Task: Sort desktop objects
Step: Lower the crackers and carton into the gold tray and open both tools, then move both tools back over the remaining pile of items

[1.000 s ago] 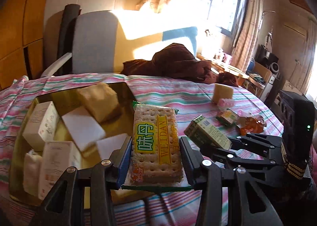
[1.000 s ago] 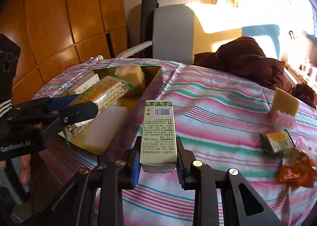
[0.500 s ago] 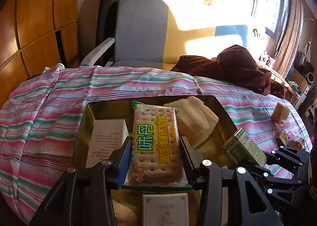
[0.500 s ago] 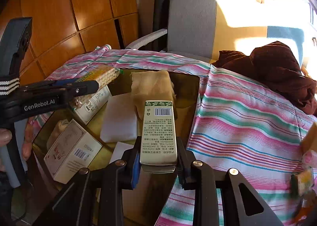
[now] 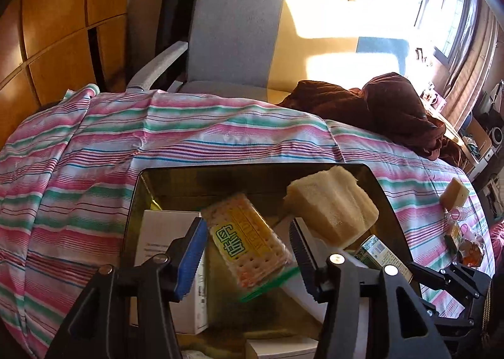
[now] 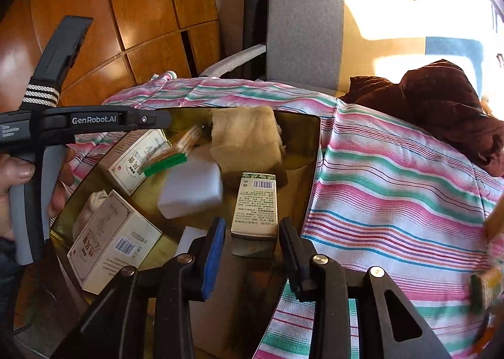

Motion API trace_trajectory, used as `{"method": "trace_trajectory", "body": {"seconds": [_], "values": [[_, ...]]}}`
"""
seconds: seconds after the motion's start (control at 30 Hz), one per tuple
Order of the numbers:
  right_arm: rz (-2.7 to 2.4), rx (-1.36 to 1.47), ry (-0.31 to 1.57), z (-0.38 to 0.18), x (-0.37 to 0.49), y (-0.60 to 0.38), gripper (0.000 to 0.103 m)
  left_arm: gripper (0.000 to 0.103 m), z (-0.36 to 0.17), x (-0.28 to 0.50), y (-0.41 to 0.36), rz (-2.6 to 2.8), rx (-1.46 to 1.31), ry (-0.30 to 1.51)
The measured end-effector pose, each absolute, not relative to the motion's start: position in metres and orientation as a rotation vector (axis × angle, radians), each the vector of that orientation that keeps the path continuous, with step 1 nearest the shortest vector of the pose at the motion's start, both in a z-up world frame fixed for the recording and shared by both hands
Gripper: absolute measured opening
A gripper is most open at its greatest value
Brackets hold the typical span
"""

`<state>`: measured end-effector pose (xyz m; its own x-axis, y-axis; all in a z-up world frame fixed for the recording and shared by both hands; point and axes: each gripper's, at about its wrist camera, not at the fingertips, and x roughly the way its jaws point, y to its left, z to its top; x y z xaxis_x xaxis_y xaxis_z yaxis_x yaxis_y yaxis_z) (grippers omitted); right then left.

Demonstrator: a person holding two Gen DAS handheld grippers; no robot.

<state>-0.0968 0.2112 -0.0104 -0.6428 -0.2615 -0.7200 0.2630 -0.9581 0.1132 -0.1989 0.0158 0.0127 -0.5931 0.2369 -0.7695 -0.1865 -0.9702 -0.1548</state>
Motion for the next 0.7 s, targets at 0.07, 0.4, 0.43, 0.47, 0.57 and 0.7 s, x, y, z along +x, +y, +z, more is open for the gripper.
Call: {"method": "trace_trajectory", "body": {"seconds": [0.07,0.4,0.43,0.47,0.57,0.7], "values": [[-2.625,1.118,-0.014,-0.006,-0.088,0.215,0.04,0.056,0.017,-0.198,0.01,2.626,-1.259,-0.122],[-2.733,1.05,-0.165,-0.001,-0.045,0.265,0.043,0.056,0.042,-0.137,0.041,2.557,-1.094,-0.099],[-2.749,1.059,-0.187,-0.004,-0.04,0.274,0.044,0.056,0.042,-0.13,0.05,2.528,-1.084,-0.089],[-2.765,1.069,-0.208,-0.007,-0.034,0.283,0.044,0.056,0.042,-0.123,0.06,2.498,-1.073,-0.079],[-2.813,1.097,-0.274,-0.015,-0.018,0.31,0.044,0.056,0.042,-0.102,0.093,2.413,-1.048,-0.034],[-2.89,1.11,-0.366,-0.022,0.006,0.351,0.044,0.056,0.038,-0.08,0.139,2.293,-1.036,0.003]]}}
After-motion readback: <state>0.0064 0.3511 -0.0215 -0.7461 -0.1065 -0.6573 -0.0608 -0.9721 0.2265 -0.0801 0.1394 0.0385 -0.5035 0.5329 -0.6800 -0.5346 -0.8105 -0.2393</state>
